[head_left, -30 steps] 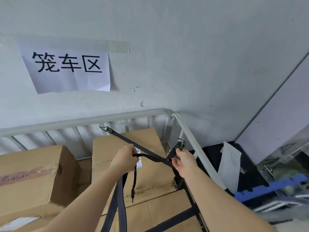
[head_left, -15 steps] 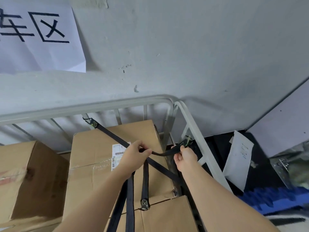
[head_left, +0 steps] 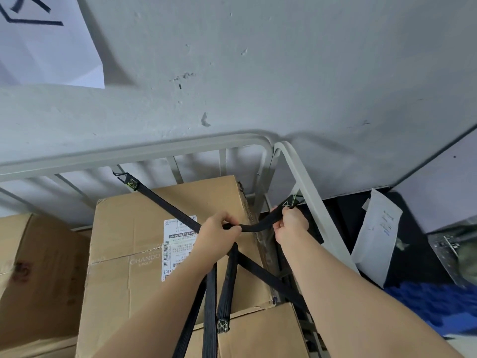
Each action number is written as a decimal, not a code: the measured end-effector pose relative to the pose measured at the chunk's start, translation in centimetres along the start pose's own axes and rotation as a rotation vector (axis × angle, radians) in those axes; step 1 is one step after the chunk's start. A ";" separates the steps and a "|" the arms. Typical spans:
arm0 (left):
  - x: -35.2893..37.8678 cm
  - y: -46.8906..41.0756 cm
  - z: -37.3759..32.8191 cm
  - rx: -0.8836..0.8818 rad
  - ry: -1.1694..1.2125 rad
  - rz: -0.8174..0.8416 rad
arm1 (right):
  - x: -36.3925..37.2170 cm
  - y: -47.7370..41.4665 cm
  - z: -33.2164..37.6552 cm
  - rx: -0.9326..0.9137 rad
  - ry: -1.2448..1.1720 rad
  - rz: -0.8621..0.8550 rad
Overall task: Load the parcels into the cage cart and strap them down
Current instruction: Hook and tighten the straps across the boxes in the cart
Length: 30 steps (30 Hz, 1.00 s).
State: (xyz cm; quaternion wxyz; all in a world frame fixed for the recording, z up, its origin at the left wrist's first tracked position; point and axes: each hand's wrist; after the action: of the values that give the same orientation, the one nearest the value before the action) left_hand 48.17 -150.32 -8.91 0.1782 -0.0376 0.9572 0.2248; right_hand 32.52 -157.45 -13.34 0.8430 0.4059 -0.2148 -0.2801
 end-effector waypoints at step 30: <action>-4.7 5.3 -0.1 -0.056 0.094 0.019 | 2.4 10.4 -5.3 0.069 0.032 0.263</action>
State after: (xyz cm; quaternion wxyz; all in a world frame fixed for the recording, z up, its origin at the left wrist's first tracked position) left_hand 51.75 -145.64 -4.86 0.1296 -0.0441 0.9582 0.2513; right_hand 40.58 -150.68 -7.76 0.8612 0.4074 -0.2624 -0.1531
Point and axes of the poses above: each hand's wrist, its own y-axis away from the middle knuckle, its own x-axis out of the palm, z = x × y, and after that the axes turned 3 degrees about y, right-handed
